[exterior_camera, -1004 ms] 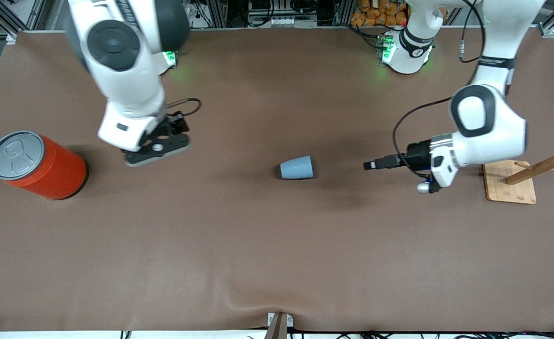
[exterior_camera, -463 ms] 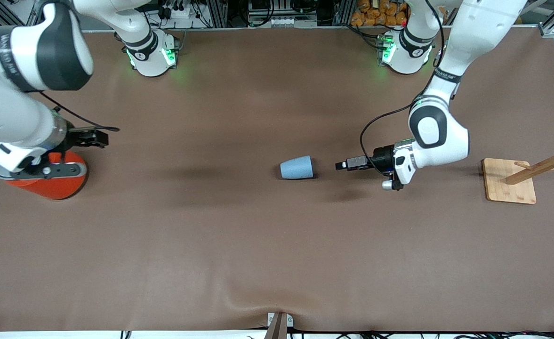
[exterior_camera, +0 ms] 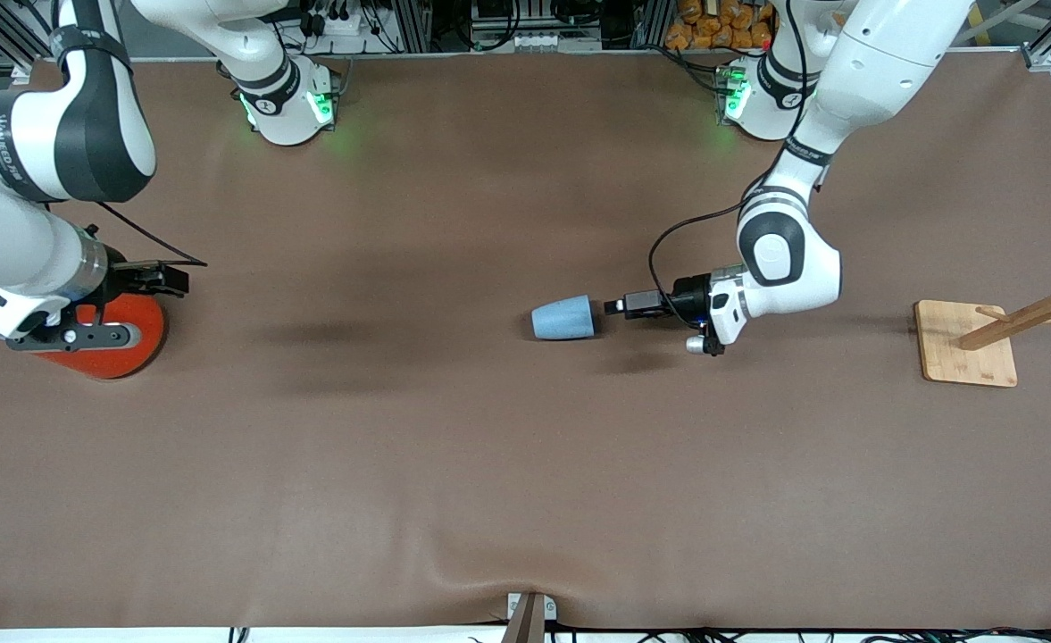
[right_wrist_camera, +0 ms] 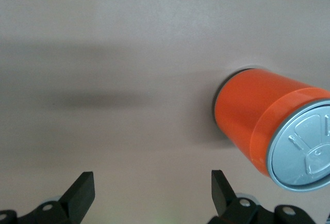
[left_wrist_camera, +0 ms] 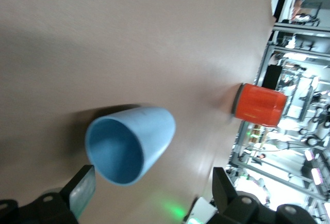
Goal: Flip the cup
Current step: 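Close the left gripper around the blue cup's base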
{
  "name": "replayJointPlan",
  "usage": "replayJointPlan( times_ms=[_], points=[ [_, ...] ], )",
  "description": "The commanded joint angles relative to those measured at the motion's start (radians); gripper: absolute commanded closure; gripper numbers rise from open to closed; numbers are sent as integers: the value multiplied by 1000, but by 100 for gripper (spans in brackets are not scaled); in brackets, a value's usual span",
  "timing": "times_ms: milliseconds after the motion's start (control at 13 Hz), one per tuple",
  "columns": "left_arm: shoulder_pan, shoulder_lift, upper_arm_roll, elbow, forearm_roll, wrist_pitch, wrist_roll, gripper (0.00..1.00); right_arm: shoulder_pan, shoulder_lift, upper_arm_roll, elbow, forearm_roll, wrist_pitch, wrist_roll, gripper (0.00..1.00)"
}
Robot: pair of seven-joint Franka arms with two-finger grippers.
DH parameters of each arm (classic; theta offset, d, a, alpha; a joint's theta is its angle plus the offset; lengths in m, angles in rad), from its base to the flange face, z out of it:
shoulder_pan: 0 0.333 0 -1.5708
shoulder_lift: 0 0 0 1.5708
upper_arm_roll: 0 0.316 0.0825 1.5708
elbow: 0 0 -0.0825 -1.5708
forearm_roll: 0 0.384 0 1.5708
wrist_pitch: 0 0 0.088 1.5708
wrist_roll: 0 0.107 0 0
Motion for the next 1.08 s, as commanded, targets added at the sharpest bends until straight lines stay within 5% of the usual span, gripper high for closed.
replayJointPlan(
  times_ms=[0, 309, 695, 849, 1004],
  points=[
    [-37, 25, -3, 5, -87, 50, 54, 0, -78, -99, 18, -107, 22, 54, -81, 0],
    [-78, 62, -3, 33, -159, 74, 85, 0, -176, -124, 15, -108, 88, 42, -179, 0],
    [-87, 131, -5, 117, -159, 80, 87, 0, -149, -130, 25, -82, 128, 5, -74, 0],
    [-91, 135, -5, 122, -160, 80, 87, 0, -144, -125, 25, 12, 128, -31, -66, 0],
    [-101, 135, -6, 119, -162, 80, 88, 17, -120, -122, 27, 59, 128, -65, -63, 0]
  ],
)
